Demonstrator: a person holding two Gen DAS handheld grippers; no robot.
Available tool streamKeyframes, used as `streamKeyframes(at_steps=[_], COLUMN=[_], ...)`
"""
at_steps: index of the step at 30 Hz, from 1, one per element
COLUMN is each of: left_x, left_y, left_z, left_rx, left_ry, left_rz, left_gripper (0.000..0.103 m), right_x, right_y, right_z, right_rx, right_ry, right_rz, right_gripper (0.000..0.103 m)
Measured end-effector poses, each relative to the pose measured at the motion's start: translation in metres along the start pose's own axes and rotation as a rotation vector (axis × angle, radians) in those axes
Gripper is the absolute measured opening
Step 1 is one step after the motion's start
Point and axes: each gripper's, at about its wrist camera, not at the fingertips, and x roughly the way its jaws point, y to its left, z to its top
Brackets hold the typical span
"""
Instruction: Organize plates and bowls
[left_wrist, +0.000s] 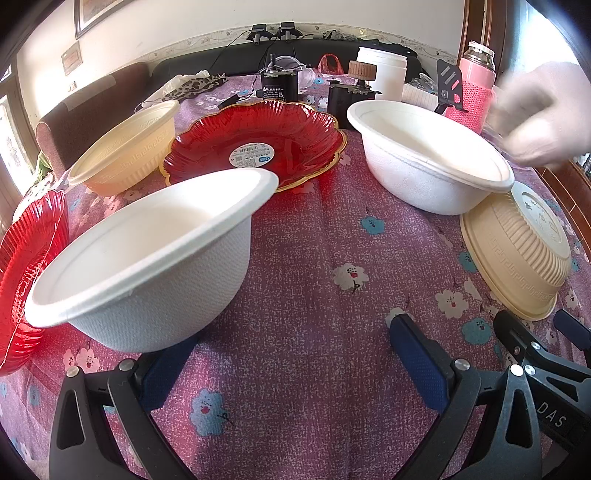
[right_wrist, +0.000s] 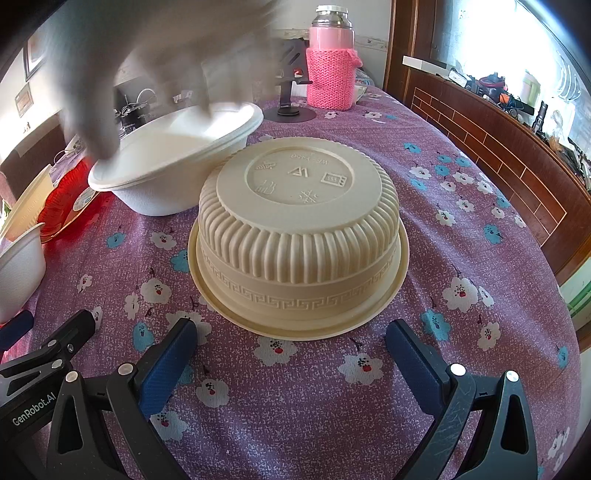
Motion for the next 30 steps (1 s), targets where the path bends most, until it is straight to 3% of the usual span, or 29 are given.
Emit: streamKeyframes(at_steps=[30], left_x=[-0.0002], left_y=[0.0001], left_z=[0.0], left_rx=[0.0], left_ry=[0.0], left_rz=[0.0], left_gripper=[0.103], right_x=[-0.0003], right_y=[-0.0024], right_z=[-0.001], right_rx=[0.0], right_ry=[0.002], right_rz=[0.001], right_gripper=[0.102])
